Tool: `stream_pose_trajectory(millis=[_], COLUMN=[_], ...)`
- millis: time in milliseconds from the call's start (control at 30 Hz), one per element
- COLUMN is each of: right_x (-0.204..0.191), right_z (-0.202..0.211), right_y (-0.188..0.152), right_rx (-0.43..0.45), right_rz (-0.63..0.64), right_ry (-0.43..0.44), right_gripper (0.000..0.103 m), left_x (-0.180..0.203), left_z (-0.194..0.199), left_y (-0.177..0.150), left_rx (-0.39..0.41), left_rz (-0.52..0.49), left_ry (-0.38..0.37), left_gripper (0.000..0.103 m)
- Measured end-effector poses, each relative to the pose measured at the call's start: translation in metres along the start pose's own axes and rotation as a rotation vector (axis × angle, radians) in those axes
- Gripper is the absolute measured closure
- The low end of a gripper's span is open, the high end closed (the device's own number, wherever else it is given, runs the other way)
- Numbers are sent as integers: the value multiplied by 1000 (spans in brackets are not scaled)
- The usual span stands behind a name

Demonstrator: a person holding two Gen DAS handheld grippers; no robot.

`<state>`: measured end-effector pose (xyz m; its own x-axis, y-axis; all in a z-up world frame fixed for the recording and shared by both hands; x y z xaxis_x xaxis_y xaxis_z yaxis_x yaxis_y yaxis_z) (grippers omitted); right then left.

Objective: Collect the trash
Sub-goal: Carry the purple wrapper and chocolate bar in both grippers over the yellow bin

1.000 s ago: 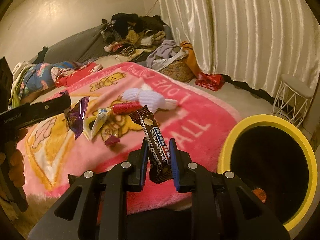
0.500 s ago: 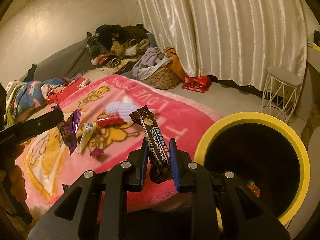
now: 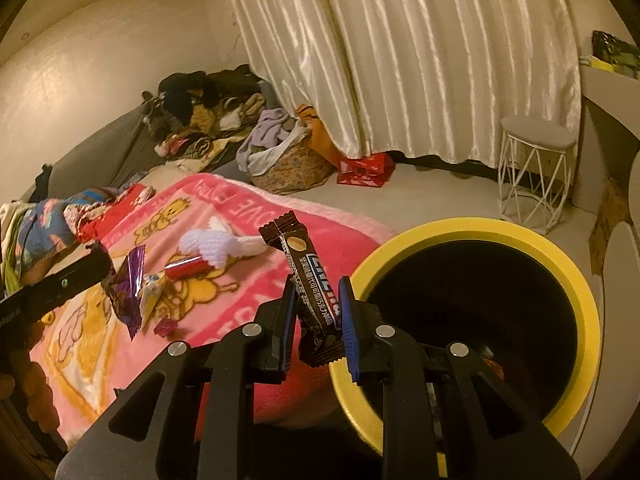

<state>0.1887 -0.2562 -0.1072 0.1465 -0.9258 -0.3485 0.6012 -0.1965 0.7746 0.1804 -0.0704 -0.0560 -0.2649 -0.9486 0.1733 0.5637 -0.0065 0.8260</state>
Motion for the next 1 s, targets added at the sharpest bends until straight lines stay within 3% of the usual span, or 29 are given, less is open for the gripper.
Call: stream_pose_trajectory(millis=[467, 1000], right_x=[53, 101], right_z=[15, 27], right_y=[9, 15], right_rx=[51, 84], right_rz=[-95, -176], right_ry=[-102, -156], right_gripper=[83, 83], left_x=[46, 96], left_z=[-22, -47], left_y=[1, 5], left_rx=[-14, -23], left_rz=[-65, -138], left_ry=[-43, -79], left_gripper=[67, 67])
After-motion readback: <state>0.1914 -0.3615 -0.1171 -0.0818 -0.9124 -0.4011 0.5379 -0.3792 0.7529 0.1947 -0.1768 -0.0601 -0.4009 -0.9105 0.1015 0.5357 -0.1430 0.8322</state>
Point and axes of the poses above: each gripper's, at about its wrist camera, not at the fingertips, and z roughly against the way its jaws point, x to its right, y to its top, the point moved 9 cm from there along -z, roughly the way its jaws point, and after that the axes turned 7 degrees about -z, right-handed, at the moved point
